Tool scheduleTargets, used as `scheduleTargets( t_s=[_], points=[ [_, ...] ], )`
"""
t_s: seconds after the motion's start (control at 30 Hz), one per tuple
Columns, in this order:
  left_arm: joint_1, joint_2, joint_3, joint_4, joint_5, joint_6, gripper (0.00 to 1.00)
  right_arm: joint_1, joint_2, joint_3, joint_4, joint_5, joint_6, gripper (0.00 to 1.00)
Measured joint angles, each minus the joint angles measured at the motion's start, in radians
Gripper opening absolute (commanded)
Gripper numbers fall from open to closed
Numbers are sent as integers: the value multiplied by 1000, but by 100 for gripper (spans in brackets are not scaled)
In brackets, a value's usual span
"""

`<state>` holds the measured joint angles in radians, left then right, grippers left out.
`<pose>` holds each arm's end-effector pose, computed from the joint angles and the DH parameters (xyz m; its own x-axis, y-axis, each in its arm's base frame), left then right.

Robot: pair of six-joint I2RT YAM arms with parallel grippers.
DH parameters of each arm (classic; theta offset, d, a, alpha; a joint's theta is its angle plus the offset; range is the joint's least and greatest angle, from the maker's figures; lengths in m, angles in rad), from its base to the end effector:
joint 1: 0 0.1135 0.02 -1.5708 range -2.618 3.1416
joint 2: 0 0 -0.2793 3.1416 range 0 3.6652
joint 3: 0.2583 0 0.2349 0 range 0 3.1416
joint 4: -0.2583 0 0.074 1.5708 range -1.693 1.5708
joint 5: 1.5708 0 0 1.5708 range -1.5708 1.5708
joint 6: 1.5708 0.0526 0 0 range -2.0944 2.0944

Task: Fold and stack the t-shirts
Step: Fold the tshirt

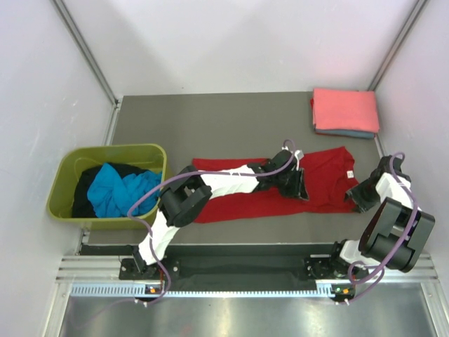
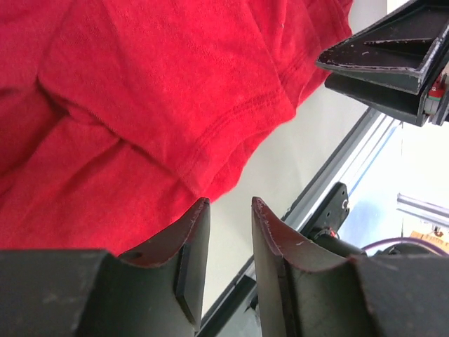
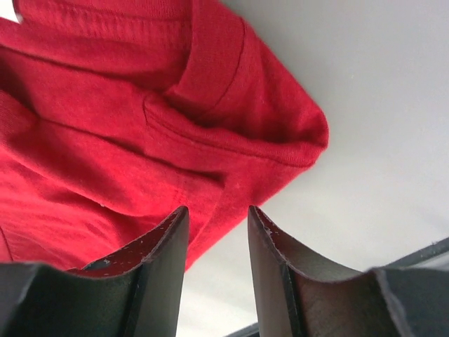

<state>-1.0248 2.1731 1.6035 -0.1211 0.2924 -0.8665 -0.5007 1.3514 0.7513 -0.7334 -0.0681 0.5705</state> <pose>0.2455 -0.4332 0.1925 -0.9258 0.1183 -0.3591 0.3525 0.6139 -0.7063 0.1862 -0.0978 0.1844 -0.4665 0.8695 -0.1621 0.8518 0.4911 0.1826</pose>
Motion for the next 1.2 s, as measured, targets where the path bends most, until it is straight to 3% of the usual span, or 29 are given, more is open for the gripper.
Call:
scheduleTargets(
  t_s=[0.87,1.13,1.2],
  points=[
    [-23,67,38,-24,-79,0,41,-21,-13,-6,58,-54,1,40],
    [-23,84,59,-23,-85,-7,0,-21,-20,-5,58,-56,1,39],
    [-23,84,65,-22,-80,-8,0,-21,-27,-5,58,-55,1,39]
  ],
)
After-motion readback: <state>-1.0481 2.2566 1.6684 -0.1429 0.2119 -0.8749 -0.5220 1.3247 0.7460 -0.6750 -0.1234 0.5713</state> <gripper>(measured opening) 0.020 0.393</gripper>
